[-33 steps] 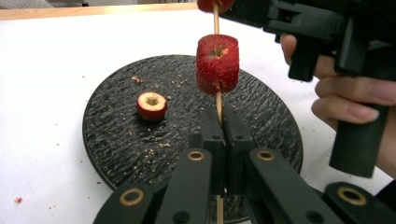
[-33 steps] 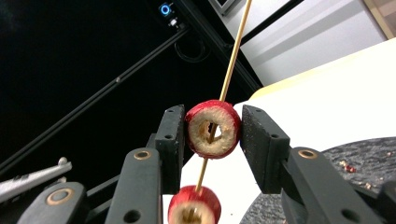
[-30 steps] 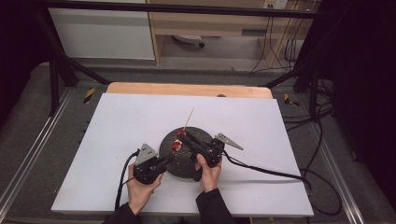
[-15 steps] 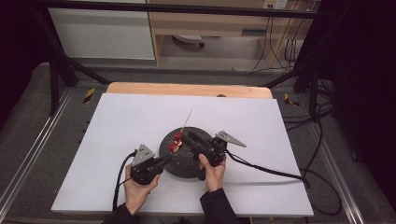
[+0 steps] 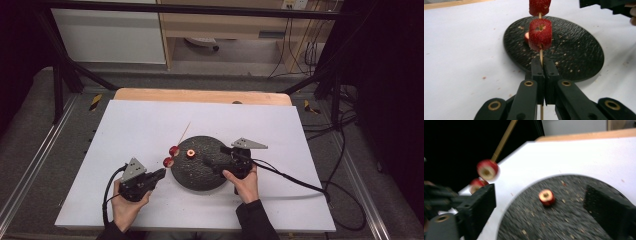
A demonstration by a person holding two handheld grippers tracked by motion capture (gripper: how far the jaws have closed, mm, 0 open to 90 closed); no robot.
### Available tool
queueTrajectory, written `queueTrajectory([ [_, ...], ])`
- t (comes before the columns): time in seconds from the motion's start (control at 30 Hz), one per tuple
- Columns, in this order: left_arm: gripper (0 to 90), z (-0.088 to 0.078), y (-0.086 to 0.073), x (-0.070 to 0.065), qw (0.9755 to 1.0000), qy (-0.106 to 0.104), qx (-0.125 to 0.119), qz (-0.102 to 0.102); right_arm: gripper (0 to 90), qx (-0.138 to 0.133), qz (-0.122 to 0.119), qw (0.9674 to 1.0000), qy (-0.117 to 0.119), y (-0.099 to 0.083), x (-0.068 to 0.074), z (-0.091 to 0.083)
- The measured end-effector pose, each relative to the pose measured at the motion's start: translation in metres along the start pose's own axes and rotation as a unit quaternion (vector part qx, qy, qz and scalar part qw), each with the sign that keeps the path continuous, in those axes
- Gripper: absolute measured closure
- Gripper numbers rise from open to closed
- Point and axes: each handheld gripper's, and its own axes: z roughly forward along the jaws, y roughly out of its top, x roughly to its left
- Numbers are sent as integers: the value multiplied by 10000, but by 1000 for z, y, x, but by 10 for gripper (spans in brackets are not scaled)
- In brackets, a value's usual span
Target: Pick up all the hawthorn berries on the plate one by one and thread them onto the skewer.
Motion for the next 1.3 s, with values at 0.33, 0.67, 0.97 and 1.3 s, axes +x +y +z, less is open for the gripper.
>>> queueTrajectory([
  [0.33, 886, -19, -14, 17, 9996, 82, 224, 119, 37, 812, -471, 9954, -198, 0, -4, -2],
  [0.67, 885, -32, -28, 33, 9995, 46, 294, 42, 31, 1362, -809, 9868, -342, 8, -2, 0],
  [0.97, 885, -33, -35, 38, 9993, 27, 366, 35, 37, 1651, -925, 9812, -382, 26, 6, 18],
  [1.3, 885, -36, -37, 43, 9993, 68, 354, -55, 39, 1994, -1029, 9735, -438, 42, 13, 45],
])
